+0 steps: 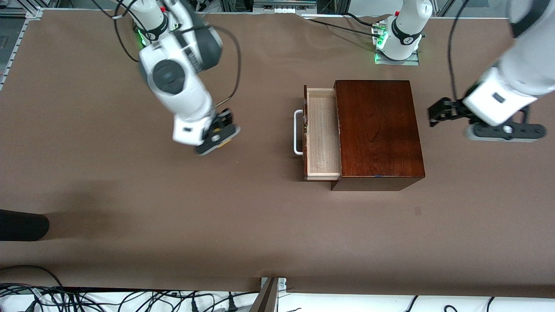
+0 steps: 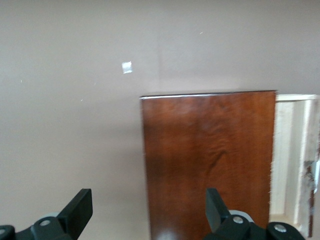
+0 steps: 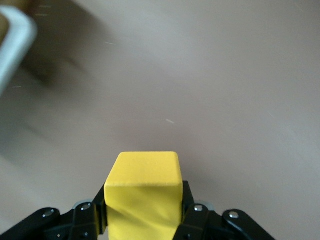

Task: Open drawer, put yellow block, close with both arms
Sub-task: 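Carry the yellow cube over the open drawer with the right gripper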

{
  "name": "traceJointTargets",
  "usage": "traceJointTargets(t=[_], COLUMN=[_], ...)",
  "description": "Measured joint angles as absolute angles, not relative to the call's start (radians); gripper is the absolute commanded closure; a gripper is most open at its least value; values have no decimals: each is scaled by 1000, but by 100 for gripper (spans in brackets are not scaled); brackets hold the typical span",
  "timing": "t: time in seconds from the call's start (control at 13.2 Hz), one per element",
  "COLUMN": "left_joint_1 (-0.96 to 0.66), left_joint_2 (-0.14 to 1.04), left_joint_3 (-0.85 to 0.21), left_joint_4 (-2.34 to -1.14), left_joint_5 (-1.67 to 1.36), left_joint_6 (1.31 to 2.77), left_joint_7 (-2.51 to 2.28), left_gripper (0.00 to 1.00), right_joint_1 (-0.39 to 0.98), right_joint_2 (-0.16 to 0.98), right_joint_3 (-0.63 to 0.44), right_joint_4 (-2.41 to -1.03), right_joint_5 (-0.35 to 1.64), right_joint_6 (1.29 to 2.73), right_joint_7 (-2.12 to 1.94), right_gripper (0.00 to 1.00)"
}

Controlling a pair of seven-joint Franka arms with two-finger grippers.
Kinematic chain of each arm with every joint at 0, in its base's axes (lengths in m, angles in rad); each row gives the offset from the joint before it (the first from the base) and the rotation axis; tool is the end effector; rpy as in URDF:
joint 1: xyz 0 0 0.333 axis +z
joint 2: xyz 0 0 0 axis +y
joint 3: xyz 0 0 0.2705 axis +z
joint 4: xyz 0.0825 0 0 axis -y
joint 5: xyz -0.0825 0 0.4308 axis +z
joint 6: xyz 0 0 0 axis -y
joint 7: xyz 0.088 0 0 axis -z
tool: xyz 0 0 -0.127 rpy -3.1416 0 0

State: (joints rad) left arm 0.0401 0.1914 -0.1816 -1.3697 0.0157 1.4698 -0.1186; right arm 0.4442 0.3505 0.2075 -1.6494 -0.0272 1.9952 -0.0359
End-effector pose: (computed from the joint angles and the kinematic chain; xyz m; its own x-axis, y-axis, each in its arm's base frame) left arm 0.6330 -0.0789 0.5368 0.9958 -0.0206 -0.0897 -0.0199 -0.9998 0.0081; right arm 0.5500 0.4064 0.3317 0.7736 0.6337 0.0045 0.6332 -0.7727 -0.0458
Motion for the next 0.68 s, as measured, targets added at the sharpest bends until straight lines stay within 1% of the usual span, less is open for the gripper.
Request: traceJointTargets(t=[0.15, 0.3, 0.45, 0.53, 0.68], left_joint_1=[87, 90, 89, 90, 93], left_joint_2=[170, 98, 5, -26, -49], left_joint_3=[-182, -186, -192, -191, -189], left_joint_4=[-1431, -1562, -1694, -1728, -1744], left_joint_5=[3, 2, 2, 2, 2], left_joint_6=[1480, 1564, 1612, 1620, 1621], left_joint_7=[-87, -87, -87, -87, -87], left_gripper=[0, 0, 0, 0, 0], right_joint_1=[575, 701, 805, 843, 904], right_joint_2=[411, 506, 614, 655, 705], right_joint_3=[210, 209, 208, 207, 205], right_joint_4=[-1545, -1382, -1204, -1144, -1081], right_joint_5=[-78, -121, -154, -167, -210], right_joint_6=[1984, 1939, 1898, 1892, 1886], right_joint_7=[-36, -36, -36, -40, -63], right_gripper=[87, 86, 86, 86, 86])
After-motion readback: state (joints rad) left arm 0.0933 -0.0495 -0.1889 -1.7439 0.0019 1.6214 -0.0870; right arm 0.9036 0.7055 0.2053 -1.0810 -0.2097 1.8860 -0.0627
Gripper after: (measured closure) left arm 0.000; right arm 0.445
